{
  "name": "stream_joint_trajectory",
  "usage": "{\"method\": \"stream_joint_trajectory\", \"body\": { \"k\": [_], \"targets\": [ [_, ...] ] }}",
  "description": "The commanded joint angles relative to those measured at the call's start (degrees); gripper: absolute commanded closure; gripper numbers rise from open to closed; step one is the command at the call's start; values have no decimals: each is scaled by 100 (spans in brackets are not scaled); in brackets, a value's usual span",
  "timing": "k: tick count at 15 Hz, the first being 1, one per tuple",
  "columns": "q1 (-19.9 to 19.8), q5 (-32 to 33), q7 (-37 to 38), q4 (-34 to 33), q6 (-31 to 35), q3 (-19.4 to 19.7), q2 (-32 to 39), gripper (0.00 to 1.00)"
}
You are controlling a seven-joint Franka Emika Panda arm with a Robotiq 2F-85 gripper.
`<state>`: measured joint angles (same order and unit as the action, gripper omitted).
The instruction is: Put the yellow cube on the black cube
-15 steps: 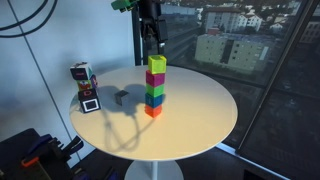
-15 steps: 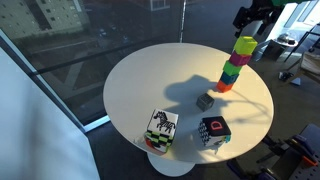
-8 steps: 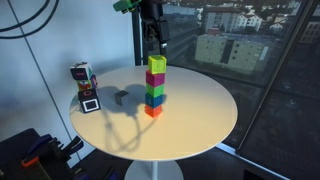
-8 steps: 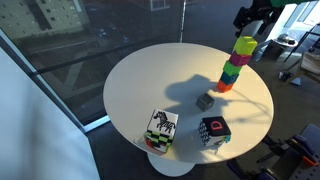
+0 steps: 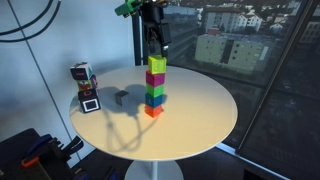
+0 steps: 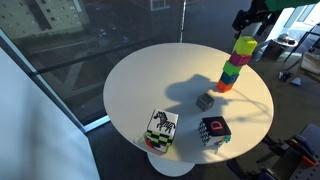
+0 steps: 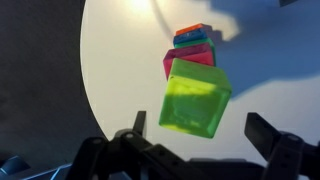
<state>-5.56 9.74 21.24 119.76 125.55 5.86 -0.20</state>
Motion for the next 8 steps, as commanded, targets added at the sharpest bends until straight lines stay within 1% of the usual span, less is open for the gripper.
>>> {"method": "stream_joint_trajectory", "body": {
  "k": [1,8],
  "targets": [
    [-18,188,192,71,113,4,-20,0],
    [-17,243,326,160,78,5,-44,0]
  ]
}}
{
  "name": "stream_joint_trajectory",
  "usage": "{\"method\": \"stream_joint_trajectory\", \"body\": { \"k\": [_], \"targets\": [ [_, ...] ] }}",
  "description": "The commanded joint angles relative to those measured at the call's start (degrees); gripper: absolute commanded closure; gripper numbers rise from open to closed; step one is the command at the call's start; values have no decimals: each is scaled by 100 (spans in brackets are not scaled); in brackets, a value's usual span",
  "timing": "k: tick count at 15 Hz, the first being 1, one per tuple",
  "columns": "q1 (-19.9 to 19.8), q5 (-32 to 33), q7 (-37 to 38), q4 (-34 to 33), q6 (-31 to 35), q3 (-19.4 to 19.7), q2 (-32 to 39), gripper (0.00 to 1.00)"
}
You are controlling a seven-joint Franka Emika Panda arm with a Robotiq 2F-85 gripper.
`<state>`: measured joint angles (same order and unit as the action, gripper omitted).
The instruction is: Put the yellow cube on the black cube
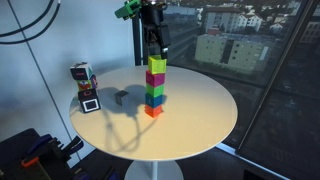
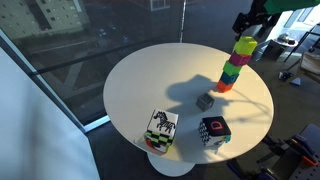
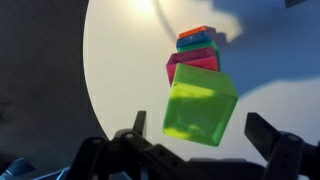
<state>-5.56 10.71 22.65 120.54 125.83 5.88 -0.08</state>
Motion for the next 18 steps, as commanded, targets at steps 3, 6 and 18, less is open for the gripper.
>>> {"method": "stream_joint_trajectory", "body": {
  "k": [3,6,18],
  "targets": [
    [-20,162,233,129,57,6,-55,0],
    [-20,171,250,180,55,8,-53,0],
    [-7,37,57,200,-2,-6,-199,72]
  ]
}}
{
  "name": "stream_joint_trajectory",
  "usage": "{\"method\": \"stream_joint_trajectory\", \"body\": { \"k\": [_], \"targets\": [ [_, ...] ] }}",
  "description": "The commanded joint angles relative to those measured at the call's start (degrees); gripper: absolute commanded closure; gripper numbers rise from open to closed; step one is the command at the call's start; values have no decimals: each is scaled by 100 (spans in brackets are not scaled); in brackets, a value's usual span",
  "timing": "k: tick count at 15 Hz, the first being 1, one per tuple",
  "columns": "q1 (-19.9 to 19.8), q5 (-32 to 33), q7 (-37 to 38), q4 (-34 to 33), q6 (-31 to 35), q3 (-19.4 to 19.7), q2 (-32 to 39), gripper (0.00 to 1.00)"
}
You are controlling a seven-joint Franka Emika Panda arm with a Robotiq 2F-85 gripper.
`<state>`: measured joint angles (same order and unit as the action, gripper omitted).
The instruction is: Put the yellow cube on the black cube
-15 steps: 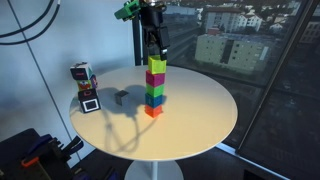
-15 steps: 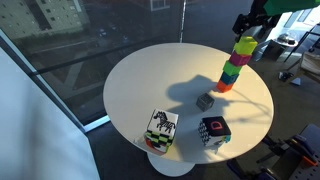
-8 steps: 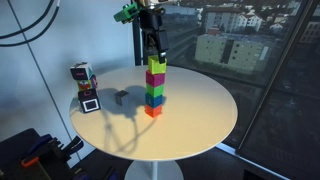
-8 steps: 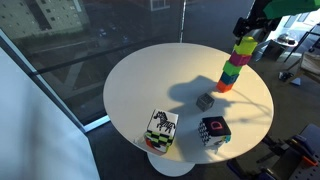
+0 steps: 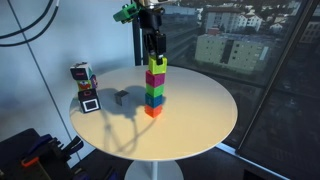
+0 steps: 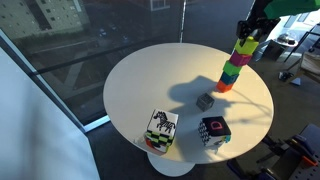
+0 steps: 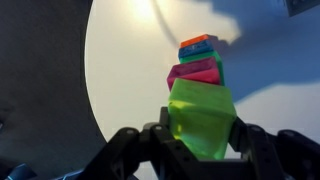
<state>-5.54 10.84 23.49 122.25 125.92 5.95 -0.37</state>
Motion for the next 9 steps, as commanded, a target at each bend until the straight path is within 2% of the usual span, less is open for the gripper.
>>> {"method": "stream_joint_trajectory", "body": {
  "k": [1,9],
  "targets": [
    [-9,4,-57,25,-37,-14,-205,72],
    [52,-128,-324,86,4,-144,-673,72]
  ]
}}
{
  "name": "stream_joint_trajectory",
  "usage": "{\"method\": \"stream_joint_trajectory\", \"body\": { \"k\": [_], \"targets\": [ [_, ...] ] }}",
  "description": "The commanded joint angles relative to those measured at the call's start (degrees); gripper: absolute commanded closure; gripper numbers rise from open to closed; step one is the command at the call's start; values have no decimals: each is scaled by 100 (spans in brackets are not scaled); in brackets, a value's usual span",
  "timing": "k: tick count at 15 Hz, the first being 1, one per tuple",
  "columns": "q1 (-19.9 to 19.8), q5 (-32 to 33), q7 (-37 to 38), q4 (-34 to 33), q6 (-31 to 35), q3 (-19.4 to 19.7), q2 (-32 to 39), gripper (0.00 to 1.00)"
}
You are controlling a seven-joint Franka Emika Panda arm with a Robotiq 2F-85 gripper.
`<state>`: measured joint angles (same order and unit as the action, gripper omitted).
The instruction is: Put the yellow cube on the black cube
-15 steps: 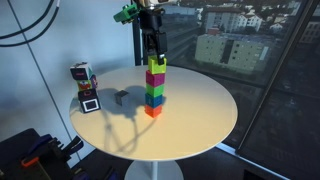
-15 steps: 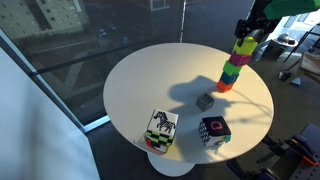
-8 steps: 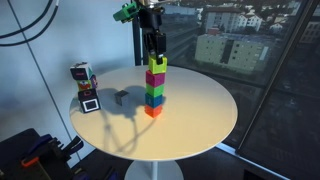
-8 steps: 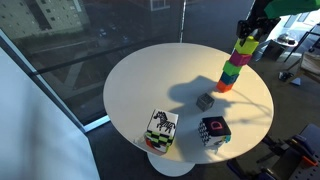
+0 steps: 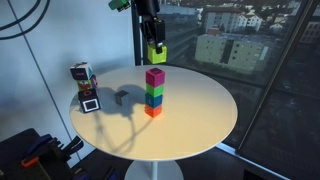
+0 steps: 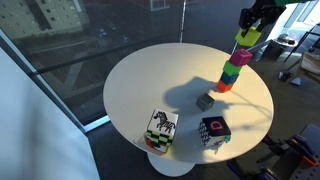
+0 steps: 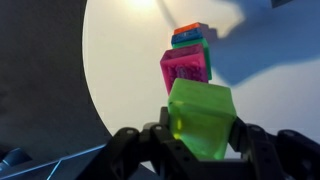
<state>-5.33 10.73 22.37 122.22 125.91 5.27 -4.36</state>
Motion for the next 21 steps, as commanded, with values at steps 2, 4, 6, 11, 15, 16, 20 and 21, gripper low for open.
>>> {"method": "stream_joint_trajectory", "body": {
  "k": [2,4,6,11,15,16,20,21],
  "targets": [
    [73,-157,-299,113,-4,-152,-390,72],
    [134,-209,-413,155,-30,-220,-486,72],
    [196,-289,-565,221,-95,-279,-568,72],
    [300,-487,-957,438,-354,-370,-713,72],
    [332,-420,-1080,629,-509,-438,-787,72],
    [337,-404,-1096,683,-502,-457,-808,72],
    [394,-345,-1005,899,-374,-567,-854,72],
    [412,-341,-985,929,-349,-595,-854,72]
  ]
}}
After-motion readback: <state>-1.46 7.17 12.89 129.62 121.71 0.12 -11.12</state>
